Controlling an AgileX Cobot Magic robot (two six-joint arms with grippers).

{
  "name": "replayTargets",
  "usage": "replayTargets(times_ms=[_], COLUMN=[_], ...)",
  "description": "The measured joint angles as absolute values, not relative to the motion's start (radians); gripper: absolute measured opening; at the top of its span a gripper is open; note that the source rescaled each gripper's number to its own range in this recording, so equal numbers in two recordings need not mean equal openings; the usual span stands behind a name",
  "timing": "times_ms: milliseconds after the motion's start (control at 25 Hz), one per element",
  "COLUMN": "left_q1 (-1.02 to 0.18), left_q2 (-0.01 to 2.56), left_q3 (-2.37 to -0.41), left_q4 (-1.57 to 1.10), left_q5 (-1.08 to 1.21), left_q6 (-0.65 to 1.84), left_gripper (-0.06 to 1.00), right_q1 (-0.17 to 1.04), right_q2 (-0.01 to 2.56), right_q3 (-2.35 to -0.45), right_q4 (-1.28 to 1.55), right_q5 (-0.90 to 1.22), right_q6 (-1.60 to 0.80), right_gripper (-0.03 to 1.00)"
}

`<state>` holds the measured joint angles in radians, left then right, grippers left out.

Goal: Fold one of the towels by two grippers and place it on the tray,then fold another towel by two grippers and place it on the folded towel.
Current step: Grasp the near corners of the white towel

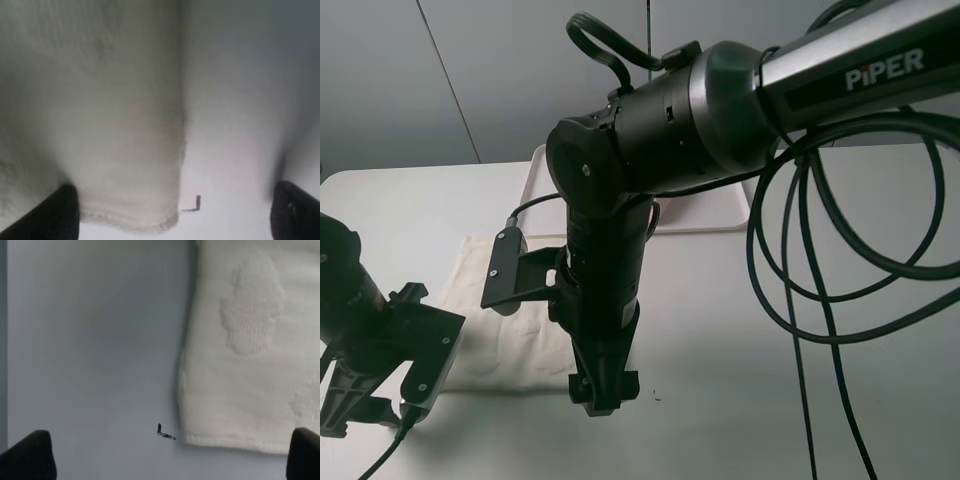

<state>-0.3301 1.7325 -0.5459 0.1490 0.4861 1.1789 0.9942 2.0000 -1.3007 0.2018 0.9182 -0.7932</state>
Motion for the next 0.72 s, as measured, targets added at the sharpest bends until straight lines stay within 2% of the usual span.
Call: replayTargets(times_ms=[720], left_q1=[-0.330], left_q2=[1.733], left_q3=[-0.546], left_q4=[0.151], left_q5=[0.486], left_q6=[1.179], left_gripper=[0.99], right_q1=[0.994], right_q2=[2.127], right_q3=[-1.301], right_q4=[0.219], right_q5=[0.881], right_q6=[-0.823], right_gripper=[1.00])
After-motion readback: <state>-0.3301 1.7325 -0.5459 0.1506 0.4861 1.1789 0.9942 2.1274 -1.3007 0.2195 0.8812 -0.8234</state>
